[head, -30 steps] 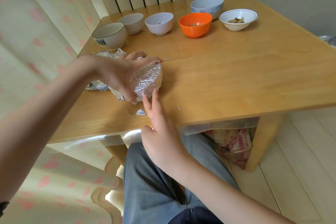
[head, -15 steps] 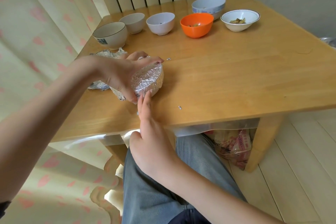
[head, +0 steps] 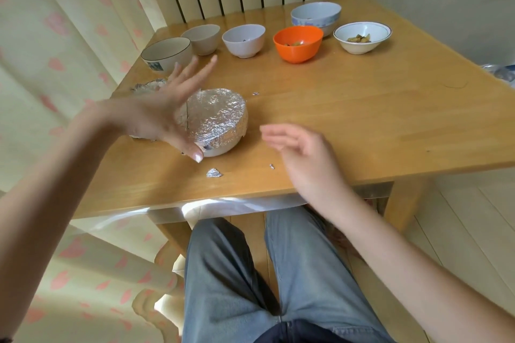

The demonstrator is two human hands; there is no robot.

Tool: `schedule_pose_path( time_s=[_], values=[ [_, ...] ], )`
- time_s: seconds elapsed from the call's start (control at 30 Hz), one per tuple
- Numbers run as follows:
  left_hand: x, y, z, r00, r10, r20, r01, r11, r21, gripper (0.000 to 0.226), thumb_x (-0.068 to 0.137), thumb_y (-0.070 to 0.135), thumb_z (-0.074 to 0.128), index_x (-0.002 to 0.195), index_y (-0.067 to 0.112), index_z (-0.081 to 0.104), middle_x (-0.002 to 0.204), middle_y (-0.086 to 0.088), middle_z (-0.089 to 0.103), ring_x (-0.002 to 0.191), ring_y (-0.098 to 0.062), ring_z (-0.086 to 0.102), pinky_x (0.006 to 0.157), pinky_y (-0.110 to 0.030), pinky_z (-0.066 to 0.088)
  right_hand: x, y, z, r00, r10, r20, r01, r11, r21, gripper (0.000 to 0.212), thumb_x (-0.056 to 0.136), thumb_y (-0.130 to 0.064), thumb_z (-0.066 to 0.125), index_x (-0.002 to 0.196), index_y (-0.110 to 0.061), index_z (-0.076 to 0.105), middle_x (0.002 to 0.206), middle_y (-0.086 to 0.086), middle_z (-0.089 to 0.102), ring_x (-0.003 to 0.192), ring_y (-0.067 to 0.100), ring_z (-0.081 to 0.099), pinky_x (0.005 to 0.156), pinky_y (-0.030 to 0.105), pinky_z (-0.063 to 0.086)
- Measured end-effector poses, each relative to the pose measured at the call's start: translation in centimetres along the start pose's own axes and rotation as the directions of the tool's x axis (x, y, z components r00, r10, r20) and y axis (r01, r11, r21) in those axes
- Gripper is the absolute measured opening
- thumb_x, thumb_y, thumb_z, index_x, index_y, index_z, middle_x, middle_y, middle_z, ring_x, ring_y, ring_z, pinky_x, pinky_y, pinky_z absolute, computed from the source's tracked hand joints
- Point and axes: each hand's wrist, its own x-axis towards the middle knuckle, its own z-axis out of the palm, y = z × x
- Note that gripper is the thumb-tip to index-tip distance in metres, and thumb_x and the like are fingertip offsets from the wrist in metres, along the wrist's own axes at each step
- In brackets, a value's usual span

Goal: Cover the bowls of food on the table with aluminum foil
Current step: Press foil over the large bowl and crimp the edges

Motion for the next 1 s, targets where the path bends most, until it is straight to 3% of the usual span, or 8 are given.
schedule_pose_path(
  time_s=[0.1,0.13,0.2,0.33,0.4,0.63,0.8,1.0],
  values=[
    [-1.5,-0.8,2.9,0.891,-0.099,-0.442,-0.178,0.82,-0.543,0.095,0.075,0.076,0.053,0.151,0.048,0.005,0.161,0.021,-0.003,0.147,0.002,-0.004,0.12,-0.03,0.002,3.5,-0.1,-0.9,0.992,0.11,-0.066,-0.107,0.993,0.052,0.047,0.095,-0.004,0.042,0.141,-0.016,0.041,0.136,0.008,0.053,0.113,0.015,0.056,0.087,0.021,0.042],
    [-1.6,-0.8,4.3,0.78,-0.264,-0.567,-0.302,0.634,-0.711,0.071,0.09,0.068,0.037,0.152,0.039,0.018,0.16,0.017,0.013,0.147,0.001,0.007,0.118,-0.025,0.009,4.5,-0.3,-0.9,0.989,0.138,-0.046,-0.137,0.99,0.025,0.049,0.097,-0.011,0.043,0.145,-0.017,0.033,0.143,0.007,0.046,0.121,0.016,0.051,0.095,0.024,0.039],
    [-1.6,0.0,7.1,0.66,-0.527,-0.536,-0.467,0.271,-0.842,0.039,0.103,0.051,0.019,0.131,0.035,0.042,0.142,0.008,0.041,0.142,-0.006,0.029,0.11,-0.022,0.022,6.2,-0.8,-0.4,0.979,0.201,0.026,-0.202,0.978,0.044,0.05,0.099,-0.026,0.042,0.146,-0.016,0.03,0.148,0.003,0.039,0.134,0.017,0.039,0.11,0.03,0.03],
    [-0.8,2.0,10.4,0.695,-0.601,-0.394,-0.506,-0.02,-0.862,0.052,0.1,0.053,0.023,0.137,0.024,0.045,0.16,-0.01,0.022,0.146,-0.026,0.022,0.121,-0.036,0.011,8.3,-1.9,3.1,0.936,0.316,0.152,-0.346,0.904,0.25,0.058,0.094,-0.053,0.037,0.142,-0.019,0.037,0.148,-0.001,0.038,0.136,0.018,0.034,0.113,0.04,0.027],
    [0.0,2.5,10.4,0.766,-0.537,-0.354,-0.513,-0.179,-0.839,0.057,0.1,0.054,0.022,0.136,0.02,0.048,0.15,-0.007,0.045,0.137,-0.022,0.043,0.12,-0.034,0.021,8.9,-1.7,4.9,0.916,0.374,0.146,-0.401,0.875,0.271,0.082,0.073,-0.074,0.036,0.138,-0.024,0.044,0.143,-0.002,0.046,0.132,0.02,0.041,0.111,0.044,0.029],
    [2.2,2.7,10.7,0.714,-0.59,-0.377,-0.582,-0.2,-0.788,0.064,0.099,0.054,0.023,0.141,0.013,0.049,0.136,-0.011,0.059,0.127,-0.026,0.055,0.115,-0.043,0.033,9.0,-1.1,6.2,0.922,0.354,0.158,-0.387,0.819,0.424,0.088,0.065,-0.072,0.035,0.138,-0.023,0.046,0.14,-0.003,0.05,0.127,0.017,0.048,0.111,0.042,0.032],
    [5.6,5.5,8.6,0.766,-0.559,-0.318,-0.501,-0.209,-0.84,0.068,0.101,0.055,0.019,0.133,0.007,0.055,0.129,-0.013,0.063,0.119,-0.024,0.06,0.102,-0.033,0.046,9.8,-1.2,1.7,0.941,0.335,0.057,-0.308,0.772,0.557,0.051,0.097,-0.054,0.032,0.116,-0.016,0.061,0.127,0.002,0.062,0.115,0.015,0.058,0.107,0.037,0.039],
    [13.6,10.6,5.9,0.875,-0.374,-0.306,-0.395,-0.19,-0.899,0.072,0.1,0.059,0.011,0.114,0.009,0.06,0.113,-0.012,0.065,0.106,-0.023,0.062,0.093,-0.029,0.047,10.6,-1.1,-6.0,0.93,0.314,-0.193,-0.12,0.753,0.647,0.044,0.101,-0.049,0.027,0.095,-0.022,0.061,0.099,-0.007,0.068,0.092,0.006,0.063,0.095,0.027,0.046]
  ],
)
